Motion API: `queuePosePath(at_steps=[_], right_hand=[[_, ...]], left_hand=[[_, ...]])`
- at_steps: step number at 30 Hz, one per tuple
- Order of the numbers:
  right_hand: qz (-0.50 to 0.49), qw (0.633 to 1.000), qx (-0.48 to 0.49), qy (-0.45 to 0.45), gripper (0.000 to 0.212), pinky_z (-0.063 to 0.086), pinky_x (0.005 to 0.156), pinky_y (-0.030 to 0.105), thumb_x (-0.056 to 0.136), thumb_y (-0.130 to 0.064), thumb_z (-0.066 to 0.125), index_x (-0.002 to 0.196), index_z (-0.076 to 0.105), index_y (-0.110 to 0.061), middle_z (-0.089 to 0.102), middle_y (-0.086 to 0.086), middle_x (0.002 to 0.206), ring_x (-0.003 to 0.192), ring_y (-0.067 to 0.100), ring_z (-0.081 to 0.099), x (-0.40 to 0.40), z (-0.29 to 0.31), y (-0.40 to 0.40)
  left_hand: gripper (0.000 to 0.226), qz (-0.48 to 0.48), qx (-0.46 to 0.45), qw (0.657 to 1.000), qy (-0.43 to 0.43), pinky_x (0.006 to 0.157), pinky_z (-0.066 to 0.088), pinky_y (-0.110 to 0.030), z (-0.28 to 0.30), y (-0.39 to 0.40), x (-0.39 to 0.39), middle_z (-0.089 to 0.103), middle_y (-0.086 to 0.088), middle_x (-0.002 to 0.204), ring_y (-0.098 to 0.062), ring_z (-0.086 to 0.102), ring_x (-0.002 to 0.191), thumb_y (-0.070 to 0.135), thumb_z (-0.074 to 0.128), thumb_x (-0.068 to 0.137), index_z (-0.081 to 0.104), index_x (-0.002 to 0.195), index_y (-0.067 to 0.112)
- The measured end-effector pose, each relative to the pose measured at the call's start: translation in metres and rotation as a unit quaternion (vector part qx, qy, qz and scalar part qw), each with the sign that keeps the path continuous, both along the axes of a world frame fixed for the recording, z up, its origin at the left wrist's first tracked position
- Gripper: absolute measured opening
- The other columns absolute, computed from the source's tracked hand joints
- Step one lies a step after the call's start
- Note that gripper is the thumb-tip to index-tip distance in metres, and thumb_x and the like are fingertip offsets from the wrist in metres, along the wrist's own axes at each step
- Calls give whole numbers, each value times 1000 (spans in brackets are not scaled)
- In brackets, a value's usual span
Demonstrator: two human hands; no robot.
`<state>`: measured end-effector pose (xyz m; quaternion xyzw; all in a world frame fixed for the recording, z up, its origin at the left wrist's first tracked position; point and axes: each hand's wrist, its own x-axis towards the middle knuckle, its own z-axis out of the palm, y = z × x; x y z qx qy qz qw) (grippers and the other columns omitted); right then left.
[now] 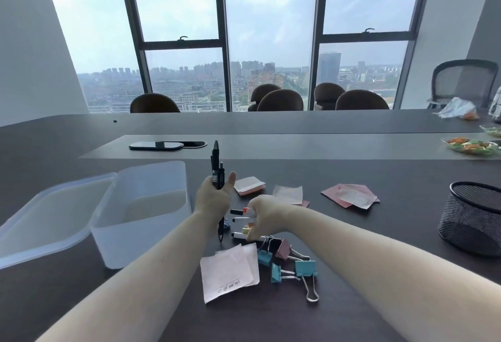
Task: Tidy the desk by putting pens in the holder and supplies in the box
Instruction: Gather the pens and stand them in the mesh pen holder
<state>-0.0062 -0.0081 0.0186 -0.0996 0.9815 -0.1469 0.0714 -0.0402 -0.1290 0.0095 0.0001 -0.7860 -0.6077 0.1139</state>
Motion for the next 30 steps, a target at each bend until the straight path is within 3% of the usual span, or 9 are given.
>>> queuePosePath(at_steps=[3,7,9,13,18,22,25,30], right_hand=[[4,1000,14,6,41,38,56,25,74,-23,76,61,37,-19,43,-3,68,79,21,48,1,-1,6],[7,999,45,15,33,39,67,26,76,-26,73,66,42,-17,53,3,87,82,22,50,5,1,12],[9,998,53,19,38,38,64,25,77,-27,71,61,38,-20,52,4,83,81,23,49,4,0,13],[12,998,53,15,38,36,52,24,77,-23,67,57,35,-17,42,-1,62,76,26,49,1,-4,12],[11,999,50,9,33,46,63,26,76,-21,65,60,36,-19,51,3,77,79,25,53,0,-10,7],[-61,994,-62,67,32,38,71,26,82,-22,53,60,31,-22,40,-5,70,83,22,45,-5,-11,23],[-123,973,-140,133,37,34,71,26,88,-25,52,57,32,-22,41,-6,65,81,23,42,-8,-13,42],[-195,885,-376,193,36,35,60,29,89,-34,62,64,40,-17,47,4,61,60,21,46,-10,-28,69]], left_hand=[[36,-4,2,1000,0,55,31,-24,-2,0,0,41,1,67,-15,37,61,43,56,92,46,78,12],[46,-5,-2,1000,1,51,25,-23,-3,1,1,33,3,59,-15,31,55,43,56,91,33,61,17],[48,-3,-6,1000,-2,50,24,-23,-4,2,2,33,3,57,-14,30,53,44,56,91,32,59,17],[46,4,-23,1000,4,50,28,-22,-9,1,3,37,2,58,-15,35,54,44,55,92,36,61,15],[33,22,-4,999,35,56,37,-21,-15,0,2,48,0,67,-21,48,66,42,56,92,47,76,14],[35,21,43,998,45,50,42,-21,-6,5,-1,51,-6,66,-17,53,50,45,56,91,41,69,22],[41,33,18,997,72,58,36,-28,-1,15,-3,45,-1,58,-21,47,57,46,56,90,38,63,22],[44,-12,60,994,87,52,26,-24,0,45,1,31,2,58,-14,31,54,38,60,90,33,62,18]])
